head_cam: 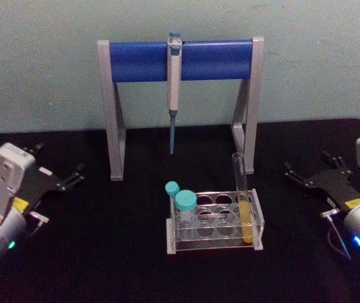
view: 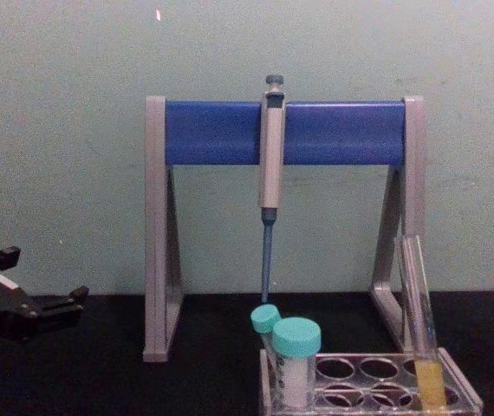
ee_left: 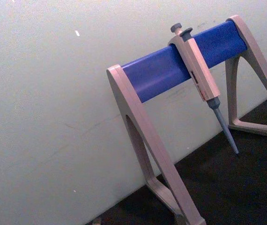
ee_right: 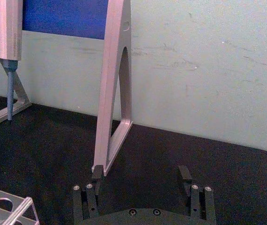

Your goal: Pick up the test tube from the test tube rack, shake it, then place it back into the test tube rack.

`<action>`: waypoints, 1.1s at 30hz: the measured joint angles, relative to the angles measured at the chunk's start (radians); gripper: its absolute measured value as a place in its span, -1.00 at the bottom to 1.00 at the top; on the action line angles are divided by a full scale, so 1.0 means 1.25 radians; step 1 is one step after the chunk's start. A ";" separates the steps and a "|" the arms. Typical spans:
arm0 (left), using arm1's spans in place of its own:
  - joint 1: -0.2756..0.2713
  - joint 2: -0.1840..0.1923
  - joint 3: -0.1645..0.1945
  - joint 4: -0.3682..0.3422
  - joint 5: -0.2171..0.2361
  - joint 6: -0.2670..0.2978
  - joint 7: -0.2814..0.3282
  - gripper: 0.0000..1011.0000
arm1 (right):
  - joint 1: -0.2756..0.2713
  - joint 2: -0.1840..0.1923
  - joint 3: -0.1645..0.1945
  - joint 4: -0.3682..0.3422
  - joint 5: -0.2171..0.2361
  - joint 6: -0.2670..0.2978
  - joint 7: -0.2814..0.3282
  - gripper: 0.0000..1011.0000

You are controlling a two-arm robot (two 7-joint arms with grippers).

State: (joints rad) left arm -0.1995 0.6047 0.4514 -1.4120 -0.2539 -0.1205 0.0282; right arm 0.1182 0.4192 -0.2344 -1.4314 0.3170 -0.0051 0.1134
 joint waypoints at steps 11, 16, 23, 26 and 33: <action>0.000 0.000 0.000 0.000 0.000 0.000 0.000 0.98 | -0.001 0.002 0.000 -0.004 0.000 -0.003 0.000 0.98; 0.000 0.000 0.000 0.000 0.000 0.000 0.000 0.98 | -0.001 0.003 -0.001 -0.005 0.000 -0.004 0.000 0.98; 0.000 0.000 0.000 0.000 0.000 0.000 0.000 0.98 | -0.002 0.003 -0.001 -0.006 0.000 -0.005 -0.001 0.98; 0.000 0.000 0.000 0.000 0.000 0.000 0.000 0.98 | -0.002 0.004 -0.001 -0.006 0.000 -0.005 -0.001 0.98; 0.000 0.000 0.000 0.000 0.000 0.000 0.000 0.98 | -0.002 0.004 -0.001 -0.007 0.000 -0.006 -0.001 0.98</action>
State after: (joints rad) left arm -0.1995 0.6047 0.4514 -1.4120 -0.2539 -0.1205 0.0283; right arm 0.1158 0.4243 -0.2362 -1.4399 0.3170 -0.0126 0.1119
